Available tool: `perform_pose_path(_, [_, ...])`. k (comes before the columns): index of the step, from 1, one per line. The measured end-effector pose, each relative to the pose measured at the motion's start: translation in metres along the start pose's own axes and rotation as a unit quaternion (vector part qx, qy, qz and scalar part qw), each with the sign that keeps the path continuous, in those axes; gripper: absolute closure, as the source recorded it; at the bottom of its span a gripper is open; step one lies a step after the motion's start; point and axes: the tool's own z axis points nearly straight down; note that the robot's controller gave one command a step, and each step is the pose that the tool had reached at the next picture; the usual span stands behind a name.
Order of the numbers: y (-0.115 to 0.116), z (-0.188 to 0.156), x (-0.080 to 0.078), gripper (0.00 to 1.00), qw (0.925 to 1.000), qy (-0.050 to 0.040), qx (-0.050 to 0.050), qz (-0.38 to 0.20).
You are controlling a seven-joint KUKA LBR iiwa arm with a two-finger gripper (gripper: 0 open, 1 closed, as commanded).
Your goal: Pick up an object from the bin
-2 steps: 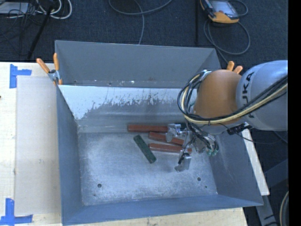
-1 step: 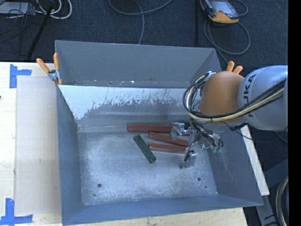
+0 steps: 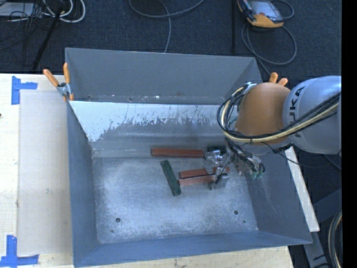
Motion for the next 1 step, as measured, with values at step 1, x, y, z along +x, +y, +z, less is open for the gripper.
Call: perform_pose_path(1, [-0.0483,-0.1593,0.0105,1.0,0.9987,0.0,0.002,0.052])
